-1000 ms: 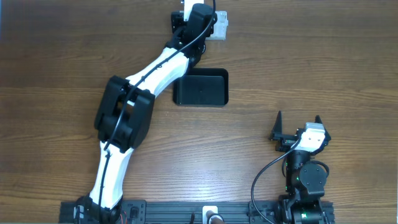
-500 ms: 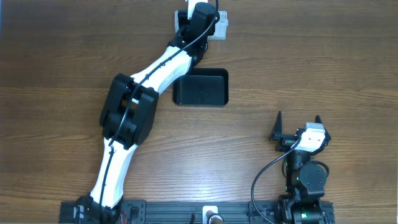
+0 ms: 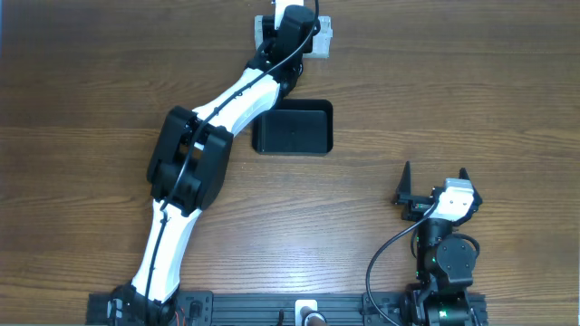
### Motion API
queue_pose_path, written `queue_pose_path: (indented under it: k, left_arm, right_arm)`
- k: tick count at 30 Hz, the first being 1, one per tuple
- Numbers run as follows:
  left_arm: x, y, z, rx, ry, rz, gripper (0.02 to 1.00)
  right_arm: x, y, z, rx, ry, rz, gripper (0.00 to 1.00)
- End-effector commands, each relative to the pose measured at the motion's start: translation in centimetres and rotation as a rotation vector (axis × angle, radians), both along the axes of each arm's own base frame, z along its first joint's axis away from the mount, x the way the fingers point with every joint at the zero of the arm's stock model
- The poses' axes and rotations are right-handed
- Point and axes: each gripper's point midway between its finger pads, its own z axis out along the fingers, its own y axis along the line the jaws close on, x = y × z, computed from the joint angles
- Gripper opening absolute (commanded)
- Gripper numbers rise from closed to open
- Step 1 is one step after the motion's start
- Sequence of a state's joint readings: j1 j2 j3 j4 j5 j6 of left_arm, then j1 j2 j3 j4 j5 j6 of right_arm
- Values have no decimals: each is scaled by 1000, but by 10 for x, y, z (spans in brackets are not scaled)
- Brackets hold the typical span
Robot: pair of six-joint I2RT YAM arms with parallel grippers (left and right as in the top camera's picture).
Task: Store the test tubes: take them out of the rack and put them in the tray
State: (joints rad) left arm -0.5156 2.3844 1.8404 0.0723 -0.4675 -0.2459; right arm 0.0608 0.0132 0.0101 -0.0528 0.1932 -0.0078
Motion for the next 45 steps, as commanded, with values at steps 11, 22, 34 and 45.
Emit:
queue_pose_path:
  k: [11, 22, 34, 45]
  left_arm:
    - [2, -2, -5, 8, 9, -7, 437]
    - [1, -4, -9, 8, 25, -22, 375]
    - [-2, -9, -7, -3, 38, -48, 340]
    - [-5, -9, -1, 0, 44, -50, 268]
  right_arm:
    - [0, 0, -2, -1, 5, -1, 991]
    - [0, 0, -2, -1, 5, -1, 991]
    - [0, 0, -2, -1, 5, -1, 991]
    - [0, 0, -2, -1, 5, -1, 993]
